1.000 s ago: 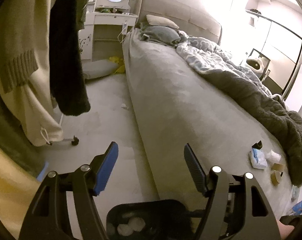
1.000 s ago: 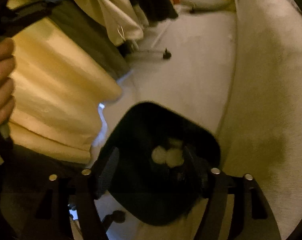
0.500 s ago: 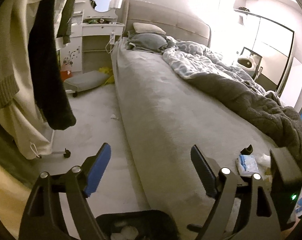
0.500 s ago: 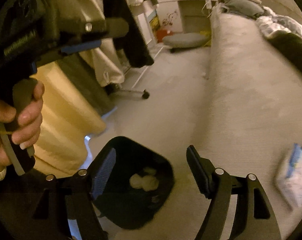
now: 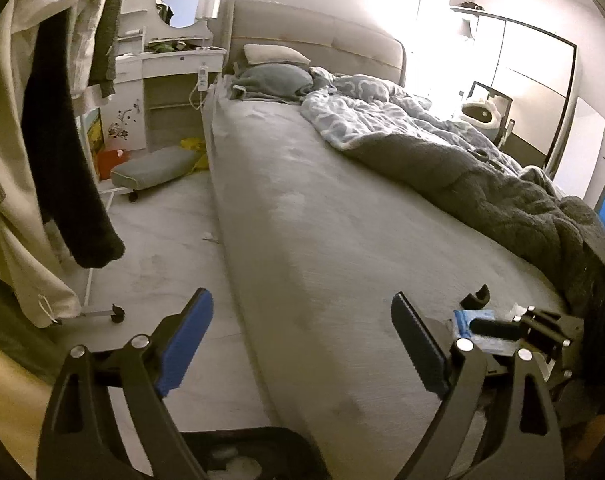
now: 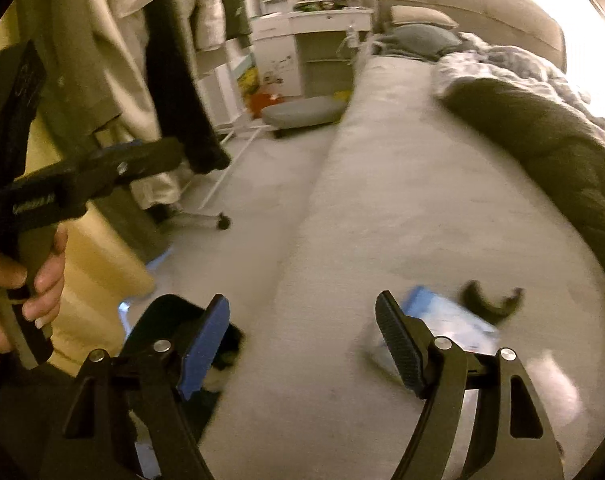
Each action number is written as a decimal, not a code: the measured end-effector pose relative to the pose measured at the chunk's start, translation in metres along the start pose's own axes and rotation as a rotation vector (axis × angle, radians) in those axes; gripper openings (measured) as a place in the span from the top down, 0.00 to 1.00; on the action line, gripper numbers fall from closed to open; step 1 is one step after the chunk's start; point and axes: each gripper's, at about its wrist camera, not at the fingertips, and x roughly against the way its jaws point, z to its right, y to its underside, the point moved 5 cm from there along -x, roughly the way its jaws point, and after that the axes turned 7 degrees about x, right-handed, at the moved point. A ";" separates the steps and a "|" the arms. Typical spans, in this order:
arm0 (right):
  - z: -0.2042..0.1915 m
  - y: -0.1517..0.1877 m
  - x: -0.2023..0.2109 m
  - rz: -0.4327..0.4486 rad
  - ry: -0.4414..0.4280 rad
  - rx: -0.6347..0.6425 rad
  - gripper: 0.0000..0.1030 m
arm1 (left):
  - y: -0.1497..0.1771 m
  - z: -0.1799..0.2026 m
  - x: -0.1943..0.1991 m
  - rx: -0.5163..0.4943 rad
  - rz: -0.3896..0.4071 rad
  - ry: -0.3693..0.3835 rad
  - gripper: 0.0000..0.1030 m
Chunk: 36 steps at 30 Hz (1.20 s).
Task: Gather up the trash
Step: 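Close the left gripper on the blue-and-white tissue pack while the right gripper grasps the bubble-wrap roll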
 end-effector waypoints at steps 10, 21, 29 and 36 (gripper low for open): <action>0.059 0.020 0.017 -0.008 0.106 -0.097 0.26 | 0.009 0.035 -0.014 -0.034 -0.028 0.047 0.10; 0.104 0.043 0.035 -0.025 0.150 -0.167 0.26 | 0.028 0.082 -0.035 -0.096 -0.084 0.102 0.09; 0.125 0.061 0.035 -0.074 0.159 -0.199 0.33 | 0.044 0.114 -0.047 -0.148 -0.125 0.146 0.08; 0.142 0.073 0.031 -0.095 0.151 -0.258 0.45 | 0.057 0.136 -0.057 -0.179 -0.158 0.168 0.07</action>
